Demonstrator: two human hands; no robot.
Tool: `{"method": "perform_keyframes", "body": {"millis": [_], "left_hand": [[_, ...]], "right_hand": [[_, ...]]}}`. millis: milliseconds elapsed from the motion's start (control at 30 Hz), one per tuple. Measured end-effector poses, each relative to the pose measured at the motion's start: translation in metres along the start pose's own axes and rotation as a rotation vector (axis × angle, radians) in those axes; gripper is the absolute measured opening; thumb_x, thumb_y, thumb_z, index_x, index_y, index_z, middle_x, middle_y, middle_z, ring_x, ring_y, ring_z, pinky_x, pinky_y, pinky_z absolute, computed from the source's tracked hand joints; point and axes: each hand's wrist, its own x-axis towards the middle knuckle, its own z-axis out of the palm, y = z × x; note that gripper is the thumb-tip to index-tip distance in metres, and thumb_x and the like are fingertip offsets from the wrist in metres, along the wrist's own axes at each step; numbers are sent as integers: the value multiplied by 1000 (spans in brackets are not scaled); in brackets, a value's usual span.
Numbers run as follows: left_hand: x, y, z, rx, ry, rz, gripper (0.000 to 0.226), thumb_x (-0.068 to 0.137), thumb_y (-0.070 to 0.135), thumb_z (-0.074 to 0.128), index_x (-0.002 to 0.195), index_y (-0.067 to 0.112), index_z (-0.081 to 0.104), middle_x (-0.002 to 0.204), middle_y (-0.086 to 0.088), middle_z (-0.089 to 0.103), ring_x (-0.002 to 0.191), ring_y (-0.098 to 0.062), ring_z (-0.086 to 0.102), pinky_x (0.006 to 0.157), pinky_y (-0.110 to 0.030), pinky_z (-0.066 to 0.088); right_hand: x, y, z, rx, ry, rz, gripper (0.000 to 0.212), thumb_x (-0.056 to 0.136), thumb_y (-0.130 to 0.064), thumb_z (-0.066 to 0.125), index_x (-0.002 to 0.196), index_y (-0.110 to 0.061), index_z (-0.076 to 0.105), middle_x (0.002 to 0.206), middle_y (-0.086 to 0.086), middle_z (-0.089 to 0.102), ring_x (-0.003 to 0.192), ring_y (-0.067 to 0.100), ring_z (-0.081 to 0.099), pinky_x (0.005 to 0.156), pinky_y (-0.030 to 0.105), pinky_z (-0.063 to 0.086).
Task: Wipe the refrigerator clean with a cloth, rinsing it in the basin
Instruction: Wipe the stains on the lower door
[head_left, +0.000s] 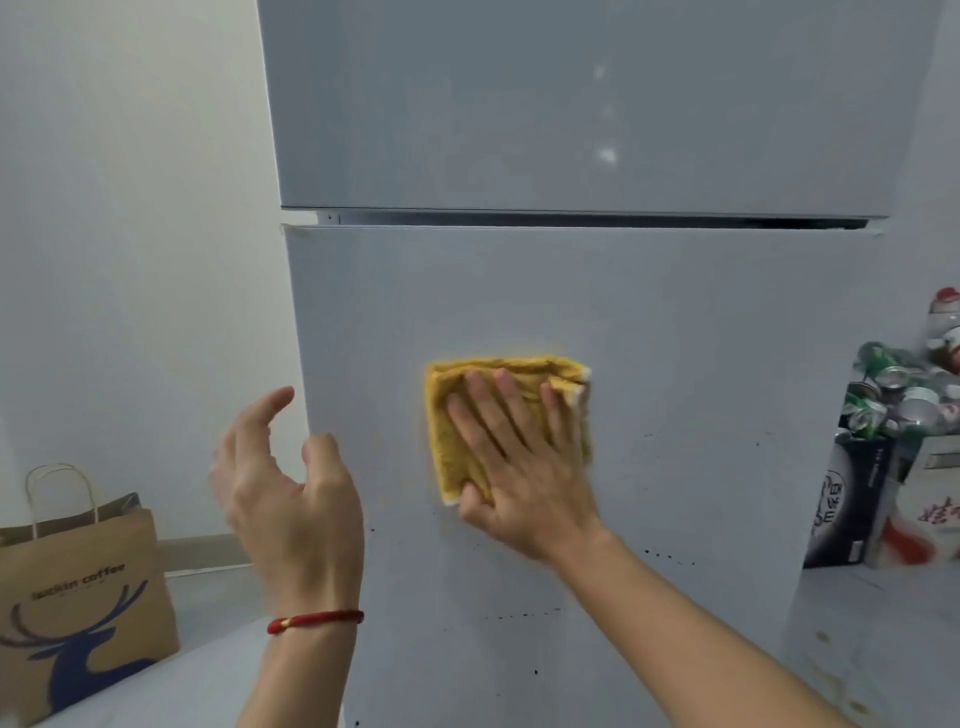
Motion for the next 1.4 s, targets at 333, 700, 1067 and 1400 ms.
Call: {"method": "perform_keyframes", "body": {"millis": [333, 700, 1067, 1400], "left_hand": [[9, -19, -17, 59, -125, -166, 45, 95, 5, 51, 135, 24, 57, 135, -1, 54, 116, -18, 56, 89, -33, 45], [-34, 15, 29, 69, -97, 168, 25, 90, 1, 60, 108, 19, 65, 113, -3, 57, 106, -15, 52, 84, -34, 50], [-62, 9, 57, 309, -202, 358, 66, 70, -17, 67, 127, 14, 63, 148, -9, 37, 134, -38, 28, 107, -20, 23], [-61, -8, 57, 276, -143, 277, 63, 75, -14, 63, 131, 14, 59, 144, -9, 43, 134, -33, 32, 101, -27, 28]], "right_hand": [[-16, 63, -6, 254, 223, 1393, 86, 94, -50, 22, 165, -8, -4, 173, 18, -6, 160, 38, -6, 124, 66, 2], [0, -53, 6, 120, -96, -139, 86, 92, -41, 56, 166, -23, 19, 175, -3, 6, 162, 19, -1, 130, 51, 1], [-100, 229, -29, 290, 100, 1046, 93, 94, -70, 16, 166, -14, -3, 175, 9, -7, 161, 28, -8, 128, 55, -5], [-78, 69, 4, 327, 68, 1197, 83, 100, -60, 15, 164, -15, -11, 172, 21, -5, 159, 42, -8, 122, 69, -4]]}}
